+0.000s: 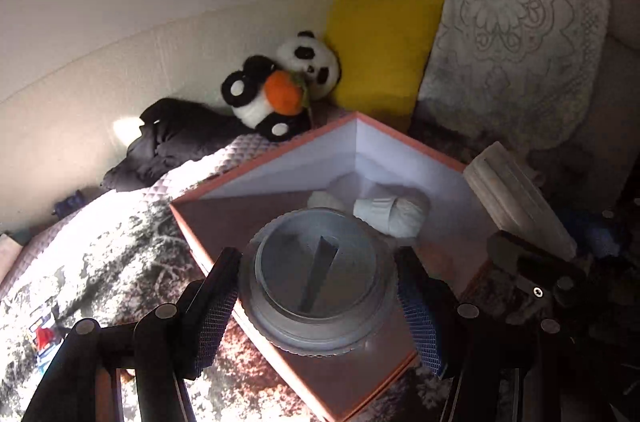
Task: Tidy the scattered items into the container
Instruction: 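Carry the white cap and silver bulb over the pink box with both tools, then open both tools to drop the cap and bulb into the box, then move both tools back over the remaining items on the bed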
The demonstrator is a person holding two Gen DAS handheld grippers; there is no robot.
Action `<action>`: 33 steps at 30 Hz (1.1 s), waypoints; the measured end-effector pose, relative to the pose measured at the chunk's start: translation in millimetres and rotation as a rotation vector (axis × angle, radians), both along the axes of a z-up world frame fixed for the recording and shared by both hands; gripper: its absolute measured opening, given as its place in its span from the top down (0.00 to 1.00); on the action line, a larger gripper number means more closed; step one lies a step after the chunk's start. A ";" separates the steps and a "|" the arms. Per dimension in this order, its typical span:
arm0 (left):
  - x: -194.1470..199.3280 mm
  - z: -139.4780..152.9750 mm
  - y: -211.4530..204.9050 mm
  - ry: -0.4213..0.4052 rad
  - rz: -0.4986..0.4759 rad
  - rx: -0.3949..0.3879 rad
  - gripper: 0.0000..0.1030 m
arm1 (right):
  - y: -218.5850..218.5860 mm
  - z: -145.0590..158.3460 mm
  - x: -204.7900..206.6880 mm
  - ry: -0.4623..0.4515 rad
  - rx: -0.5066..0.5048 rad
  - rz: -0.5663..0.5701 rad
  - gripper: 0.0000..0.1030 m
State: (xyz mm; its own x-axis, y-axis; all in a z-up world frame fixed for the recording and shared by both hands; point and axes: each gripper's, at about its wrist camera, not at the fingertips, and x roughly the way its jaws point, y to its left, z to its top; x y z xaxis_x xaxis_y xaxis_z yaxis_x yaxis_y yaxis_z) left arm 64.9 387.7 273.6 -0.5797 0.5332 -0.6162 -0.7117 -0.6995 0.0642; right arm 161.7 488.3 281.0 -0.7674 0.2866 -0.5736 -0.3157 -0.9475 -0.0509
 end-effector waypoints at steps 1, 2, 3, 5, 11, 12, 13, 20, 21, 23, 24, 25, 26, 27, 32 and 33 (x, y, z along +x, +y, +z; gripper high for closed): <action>-6.3 -0.3 7.8 0.002 -0.005 -0.005 0.36 | 7.2 -1.7 -5.7 0.000 -0.005 -0.008 0.70; -11.9 -1.4 14.7 0.006 -0.010 -0.012 0.36 | 14.8 -3.4 -11.4 0.001 -0.009 -0.017 0.70; -18.6 -2.9 22.2 0.007 -0.014 -0.020 0.36 | 23.2 -5.4 -18.3 0.001 -0.011 -0.025 0.70; -33.5 -7.3 35.3 0.006 -0.017 -0.033 0.36 | 40.9 -10.5 -32.9 -0.001 -0.018 -0.040 0.70; -76.8 -33.2 67.0 -0.023 -0.014 -0.064 0.36 | 82.5 -36.1 -72.6 -0.020 -0.051 -0.071 0.70; -83.4 -38.6 70.9 -0.034 -0.013 -0.068 0.36 | 87.7 -41.0 -79.4 -0.027 -0.054 -0.072 0.70; -89.4 -44.2 74.0 -0.049 -0.013 -0.072 0.36 | 91.7 -46.7 -85.7 -0.033 -0.055 -0.073 0.70; -121.1 -65.7 72.3 -0.071 0.070 -0.093 0.00 | 111.2 -65.1 -105.0 0.014 -0.051 -0.158 0.00; -123.5 -65.2 69.5 -0.077 0.078 -0.091 0.00 | 112.4 -62.4 -101.8 0.047 -0.053 -0.159 0.01; -123.7 -61.1 63.4 -0.064 0.089 -0.087 0.00 | 114.9 -58.1 -99.4 0.060 -0.075 -0.153 0.01; -121.9 -58.0 60.3 -0.056 0.088 -0.083 0.00 | 115.1 -55.7 -98.2 0.062 -0.076 -0.157 0.01; -120.4 -54.5 57.2 -0.050 0.091 -0.080 0.00 | 113.3 -53.5 -96.7 0.063 -0.071 -0.164 0.01; -118.4 -50.3 53.3 -0.045 0.094 -0.076 0.00 | 110.6 -51.4 -95.9 0.061 -0.065 -0.162 0.01; -115.7 -46.0 49.9 -0.040 0.094 -0.072 0.00 | 106.7 -49.3 -95.3 0.058 -0.059 -0.154 0.01; -97.4 -18.7 26.7 0.005 0.103 -0.047 0.00 | 78.2 -31.7 -84.4 0.066 -0.023 -0.127 0.01; -93.5 -13.3 20.9 0.010 0.108 -0.040 0.00 | 71.8 -27.7 -81.1 0.069 -0.018 -0.122 0.01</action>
